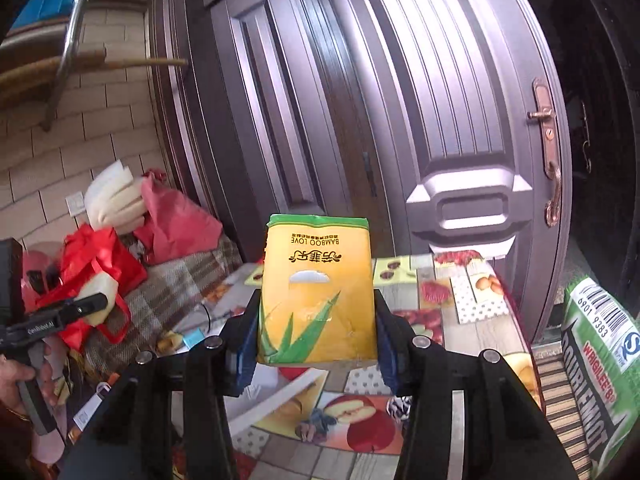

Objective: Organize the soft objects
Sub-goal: 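Carry the sponge and tissue packet to the white box and release both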

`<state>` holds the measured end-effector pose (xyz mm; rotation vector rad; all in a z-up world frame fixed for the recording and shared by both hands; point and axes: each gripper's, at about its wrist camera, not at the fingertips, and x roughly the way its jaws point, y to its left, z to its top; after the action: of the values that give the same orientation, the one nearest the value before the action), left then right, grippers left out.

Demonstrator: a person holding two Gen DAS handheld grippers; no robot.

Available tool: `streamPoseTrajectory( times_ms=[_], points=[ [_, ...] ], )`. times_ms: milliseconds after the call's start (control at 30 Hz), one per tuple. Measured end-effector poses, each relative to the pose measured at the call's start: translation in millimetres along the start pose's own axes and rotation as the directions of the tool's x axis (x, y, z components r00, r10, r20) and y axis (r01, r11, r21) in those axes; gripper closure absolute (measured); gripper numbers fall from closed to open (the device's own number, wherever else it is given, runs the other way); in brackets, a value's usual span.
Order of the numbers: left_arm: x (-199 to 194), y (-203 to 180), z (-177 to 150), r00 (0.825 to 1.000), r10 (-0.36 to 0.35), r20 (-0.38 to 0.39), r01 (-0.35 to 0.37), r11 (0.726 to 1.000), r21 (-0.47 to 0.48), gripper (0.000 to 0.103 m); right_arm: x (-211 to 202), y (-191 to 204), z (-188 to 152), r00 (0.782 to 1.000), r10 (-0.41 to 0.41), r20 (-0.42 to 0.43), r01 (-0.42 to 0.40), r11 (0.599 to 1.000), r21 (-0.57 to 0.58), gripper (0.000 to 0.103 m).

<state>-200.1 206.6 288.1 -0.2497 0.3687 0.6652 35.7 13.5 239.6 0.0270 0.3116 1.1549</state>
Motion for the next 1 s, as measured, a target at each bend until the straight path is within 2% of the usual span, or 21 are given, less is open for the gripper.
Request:
streamPoseTrajectory(
  times_ms=[133,200,300,533,1000],
  points=[
    [-18.1,7.2,12.8,0.999,-0.014,0.044,0.014,1.0,-0.003,0.046,-39.3,21.0,40.2,0.982,0.027,0.185,-0.026,1.0,-0.009,0.054],
    [-19.6,11.6,15.8,0.999,-0.014,0.045,0.014,1.0,0.001,0.046,-49.3,29.4,47.7,0.972,0.038,0.234,-0.036,0.999,-0.013,0.054],
    [-19.5,18.7,18.2,0.999,-0.005,0.045,0.005,1.0,0.01,0.046,-48.8,41.8,50.5,0.963,0.059,0.262,-0.058,0.998,-0.014,0.054],
    [-20.7,39.8,17.5,0.998,0.002,0.059,-0.001,1.0,-0.009,0.046,-33.4,71.6,46.8,0.97,0.093,0.224,-0.088,0.996,-0.032,0.054],
    [6.9,59.0,9.5,1.0,-0.004,0.03,0.005,0.999,-0.052,0.046,1.5,101.9,47.8,0.979,0.139,0.151,-0.125,0.987,-0.1,0.054]
  ],
)
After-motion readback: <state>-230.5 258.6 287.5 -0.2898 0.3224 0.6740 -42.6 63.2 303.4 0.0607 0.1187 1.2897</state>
